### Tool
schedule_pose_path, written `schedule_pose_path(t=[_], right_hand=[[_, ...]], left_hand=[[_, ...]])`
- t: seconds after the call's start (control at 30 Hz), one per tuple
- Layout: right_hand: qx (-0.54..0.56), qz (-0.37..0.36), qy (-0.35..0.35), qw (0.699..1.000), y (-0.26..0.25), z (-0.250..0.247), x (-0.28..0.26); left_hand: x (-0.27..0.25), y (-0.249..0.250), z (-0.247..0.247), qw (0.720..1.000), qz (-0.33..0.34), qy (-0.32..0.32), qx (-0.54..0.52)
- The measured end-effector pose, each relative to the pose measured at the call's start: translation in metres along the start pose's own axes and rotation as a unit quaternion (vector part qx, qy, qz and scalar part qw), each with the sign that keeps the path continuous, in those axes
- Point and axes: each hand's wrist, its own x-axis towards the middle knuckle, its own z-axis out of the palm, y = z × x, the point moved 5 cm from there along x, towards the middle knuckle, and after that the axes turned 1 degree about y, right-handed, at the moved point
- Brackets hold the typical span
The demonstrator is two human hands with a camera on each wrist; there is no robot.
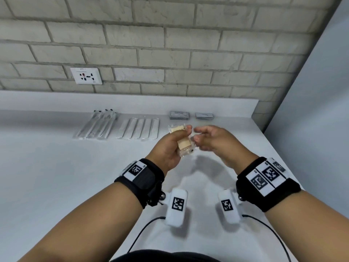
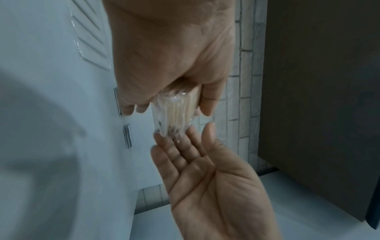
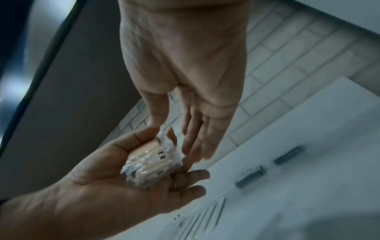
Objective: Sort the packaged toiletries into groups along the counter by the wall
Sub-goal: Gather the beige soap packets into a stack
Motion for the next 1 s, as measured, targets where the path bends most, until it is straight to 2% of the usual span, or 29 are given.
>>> schedule_pose_path(t=[0.07,0.23,0.33,0.43,0.53,0.67,0.83,1.0], right_hand=[[0.059,0.027,-0.055,0.996,0.005,0.006,0.005],[0.121,0.073,-0.081,0.987,0.012,-0.001,0.023],[0.109,0.103,-0.054,0.987,0.026,-0.027,0.044],[0.082,0.153,0.003,0.985,0.052,-0.067,0.076],[0.048,0.235,0.067,0.969,0.088,-0.106,0.110],[0.012,0.305,0.098,0.947,0.126,-0.145,0.155],[-0.073,0.310,0.098,0.943,0.143,-0.177,0.218],[-0.113,0.246,0.070,0.960,0.140,-0.193,0.261]], left_hand=[[0.008,-0.003,0.006,1.000,-0.012,-0.026,-0.011],[0.034,-0.011,0.022,0.996,-0.037,-0.074,0.013],[0.062,-0.021,0.029,0.996,-0.041,-0.057,0.052],[0.097,-0.036,0.041,0.986,-0.049,-0.036,0.158],[0.133,-0.056,0.050,0.970,-0.067,-0.032,0.234],[0.189,-0.083,0.062,0.946,-0.056,-0.014,0.320],[0.255,-0.091,0.074,0.941,-0.046,0.014,0.335],[0.293,-0.093,0.084,0.948,-0.032,0.020,0.315]])
